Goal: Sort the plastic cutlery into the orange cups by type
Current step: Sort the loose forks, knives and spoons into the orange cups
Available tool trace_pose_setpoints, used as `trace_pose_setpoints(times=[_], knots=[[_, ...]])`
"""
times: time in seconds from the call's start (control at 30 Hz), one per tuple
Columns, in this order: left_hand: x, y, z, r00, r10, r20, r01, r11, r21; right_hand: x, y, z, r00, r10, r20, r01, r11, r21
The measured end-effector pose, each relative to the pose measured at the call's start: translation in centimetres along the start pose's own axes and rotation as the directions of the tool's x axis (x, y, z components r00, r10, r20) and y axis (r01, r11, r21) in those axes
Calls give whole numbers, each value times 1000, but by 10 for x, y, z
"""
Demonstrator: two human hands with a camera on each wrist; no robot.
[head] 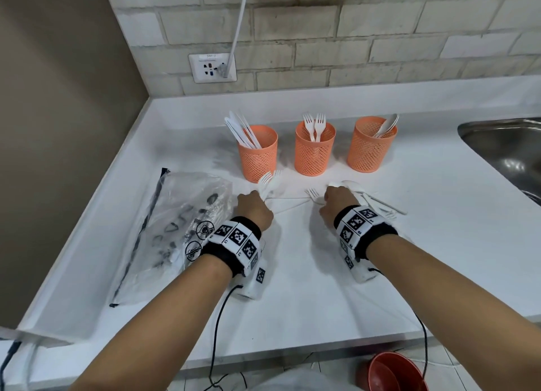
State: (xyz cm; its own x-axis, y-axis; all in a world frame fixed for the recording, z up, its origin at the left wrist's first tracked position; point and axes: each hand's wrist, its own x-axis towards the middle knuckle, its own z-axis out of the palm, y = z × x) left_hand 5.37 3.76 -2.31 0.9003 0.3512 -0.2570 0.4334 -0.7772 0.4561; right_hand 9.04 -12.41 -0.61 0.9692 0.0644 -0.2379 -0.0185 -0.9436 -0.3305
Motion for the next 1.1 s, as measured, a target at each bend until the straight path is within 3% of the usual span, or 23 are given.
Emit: trace_pose_setpoints(times=[0.1, 0.17, 0.43, 0.53, 0.63, 0.83, 0.97, 1.03, 1.1], knots=[[4, -1, -1, 999, 8, 43, -12, 995, 96, -1, -6, -3, 998, 19, 57, -23, 998, 63], [5, 0, -1, 999, 26, 41, -31, 993, 115, 0, -7, -4, 995, -11, 104, 19, 997, -78], [11, 0, -4, 997, 40, 72, -50, 988, 146, 12, -5, -6, 998, -24, 51, 23, 1000, 20], [14, 2, -9, 995, 64, 71, -70, 994, 82, 17, -11, -6, 993, -107, -56, 111, 991, 75], [13, 10, -16, 989, 79, 121, -77, 997, -26, 17, -18, -4, 967, -248, -49, 252, 964, 87], [17, 18, -20, 970, 11, 244, 88, 916, -392, 8, -22, -1, 932, -363, 3, 358, 917, -175], [22, 16, -23, 986, -26, 167, 114, 831, -544, 5, -19, -9, 909, -416, -6, 401, 880, -256], [25, 12, -26, 994, -37, 104, 87, 847, -524, 8, -14, -12, 926, -377, -8, 363, 897, -251], [28, 10, -29, 997, -5, 76, 32, 935, -353, 12, -8, -14, 952, -306, -25, 295, 935, -198]])
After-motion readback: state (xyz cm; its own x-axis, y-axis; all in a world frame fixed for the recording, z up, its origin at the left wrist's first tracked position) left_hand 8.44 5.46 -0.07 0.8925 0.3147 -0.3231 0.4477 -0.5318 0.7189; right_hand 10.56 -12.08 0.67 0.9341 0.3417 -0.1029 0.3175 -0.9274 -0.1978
